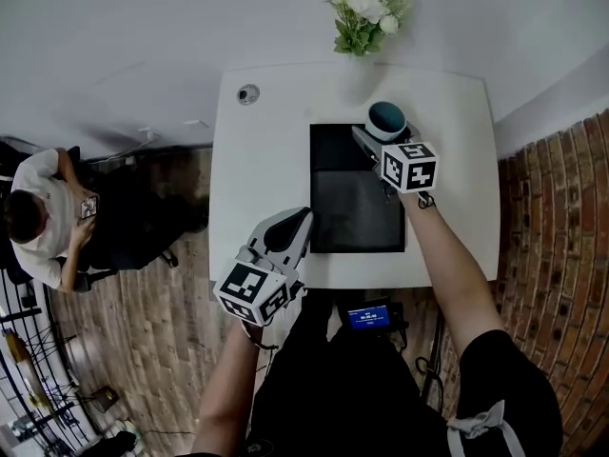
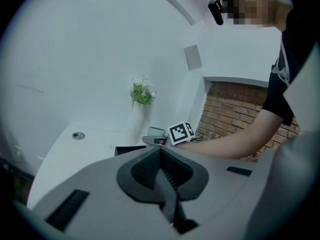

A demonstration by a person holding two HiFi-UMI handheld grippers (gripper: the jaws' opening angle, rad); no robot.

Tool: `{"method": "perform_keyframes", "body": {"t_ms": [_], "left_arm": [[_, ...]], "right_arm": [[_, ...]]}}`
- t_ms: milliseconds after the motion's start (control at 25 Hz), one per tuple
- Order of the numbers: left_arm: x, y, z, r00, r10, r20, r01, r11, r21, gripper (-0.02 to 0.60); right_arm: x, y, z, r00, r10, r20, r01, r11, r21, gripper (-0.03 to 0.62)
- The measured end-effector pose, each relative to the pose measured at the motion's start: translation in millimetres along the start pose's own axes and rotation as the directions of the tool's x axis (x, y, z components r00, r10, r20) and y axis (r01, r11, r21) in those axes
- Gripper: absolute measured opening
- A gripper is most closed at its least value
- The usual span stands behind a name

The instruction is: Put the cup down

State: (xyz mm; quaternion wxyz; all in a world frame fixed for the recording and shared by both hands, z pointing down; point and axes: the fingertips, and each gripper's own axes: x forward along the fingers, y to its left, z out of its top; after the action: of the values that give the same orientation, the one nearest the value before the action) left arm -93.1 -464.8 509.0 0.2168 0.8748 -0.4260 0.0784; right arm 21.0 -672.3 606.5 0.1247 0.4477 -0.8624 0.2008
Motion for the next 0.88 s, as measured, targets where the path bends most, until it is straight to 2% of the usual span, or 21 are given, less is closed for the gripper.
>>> {"method": "perform_keyframes", "body": {"t_ms": [280,480,880], "left_arm": [[2,5,-4,1.0,0.007,-0.011,-0.008,1.0,-0.01,0.006],[0,0,-6,1.0,0.005,-0.014,-0.005,1.0,-0.009,0.006],[-11,-12,-8,1.0,0.005,-0.006,-0.005,1.0,-0.002,0.006]], "right_arm": [[-3,12,-14,0.998,-0.064,0.014,0.065,0.98,-0.185,0.397],[-7,11,-20,0.996,-0.091,-0.009,0.088,0.978,-0.191,0.398],[-14,10,-33,0.99,-0.081,-0.12,0.05,0.969,-0.241,0.399]]}}
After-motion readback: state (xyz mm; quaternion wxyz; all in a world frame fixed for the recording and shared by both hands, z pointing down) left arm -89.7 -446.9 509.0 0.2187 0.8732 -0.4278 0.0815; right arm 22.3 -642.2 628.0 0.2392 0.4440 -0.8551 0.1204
